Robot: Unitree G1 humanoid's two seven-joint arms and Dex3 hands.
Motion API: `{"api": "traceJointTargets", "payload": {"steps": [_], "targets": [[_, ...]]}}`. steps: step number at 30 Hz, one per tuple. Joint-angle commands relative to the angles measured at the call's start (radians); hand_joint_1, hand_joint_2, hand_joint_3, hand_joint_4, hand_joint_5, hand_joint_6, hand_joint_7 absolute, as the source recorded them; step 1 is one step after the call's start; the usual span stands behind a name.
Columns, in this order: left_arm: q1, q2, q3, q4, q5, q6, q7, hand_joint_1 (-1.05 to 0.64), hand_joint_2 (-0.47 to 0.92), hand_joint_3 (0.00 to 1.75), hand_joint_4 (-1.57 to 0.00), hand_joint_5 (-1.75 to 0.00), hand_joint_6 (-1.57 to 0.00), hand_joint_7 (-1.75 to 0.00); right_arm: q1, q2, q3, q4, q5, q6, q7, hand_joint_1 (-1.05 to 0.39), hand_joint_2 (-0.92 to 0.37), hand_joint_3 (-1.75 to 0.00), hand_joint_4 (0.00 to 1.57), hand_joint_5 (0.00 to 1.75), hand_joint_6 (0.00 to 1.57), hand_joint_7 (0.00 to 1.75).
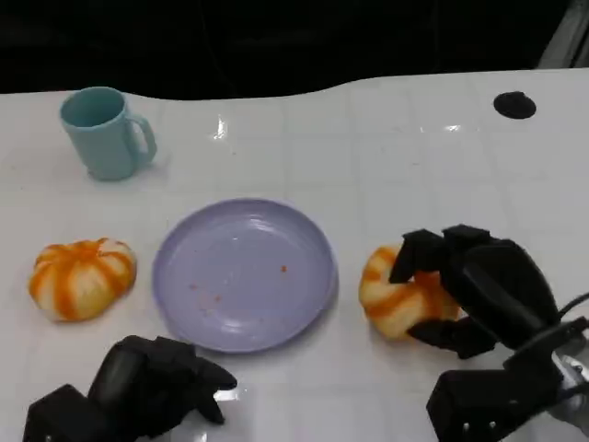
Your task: Grasp the bread from the table and place it into the plate.
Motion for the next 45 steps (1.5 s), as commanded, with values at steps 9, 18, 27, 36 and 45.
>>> {"api": "traceJointTargets", "payload": {"steps": [9, 18, 27, 36, 45], "targets": [[0.013, 0.007, 0.000, -0.005, 0.001, -0.005, 0.006, -1.05, 0.92, 0.10, -1.30, -1.03, -1.55, -0.28, -0.052, 0.093, -0.037, -0.056, 0.113, -0.057, 0.083, -0.10, -0.16, -1.50, 1.01, 1.75, 0.84, 1.62], [0.010, 0.001, -0.001, 0.001, -0.006, -0.014, -0.007, -1.05, 0.92, 0.08, -1.30, -1.03, -1.55, -0.28, -0.157, 0.205, -0.010, -0.002, 0.088, -0.012, 0.106, -0.08, -0.20, -1.46, 1.01, 1.75, 0.87, 1.49], [0.001, -0.005, -0.002, 0.013, -0.007, -0.022, -0.008, -1.05, 0.92, 0.08, -1.30, -1.03, -1.55, -0.28, -0.288, 0.296, 0.032, 0.171, 0.067, -0.026, 0.067, -0.09, -0.24, -1.41, 0.98, 1.75, 0.86, 1.54], [0.003, -0.010, -0.004, 0.013, -0.007, -0.018, -0.006, -1.05, 0.92, 0.08, -1.30, -1.02, -1.55, -0.28, -0.370, 0.355, 0.052, 0.364, 0.082, -0.027, 0.073, -0.13, -0.44, -1.02, 0.84, 1.60, 0.92, 0.87], [0.023, -0.013, -0.010, -0.006, 0.005, -0.033, 0.007, -1.05, 0.92, 0.09, -1.31, -1.01, -1.56, -0.28, -0.352, 0.317, 0.102, 0.316, 0.045, 0.051, 0.175, -0.30, -0.84, -0.29, 0.49, 0.37, 0.70, 0.01]]}}
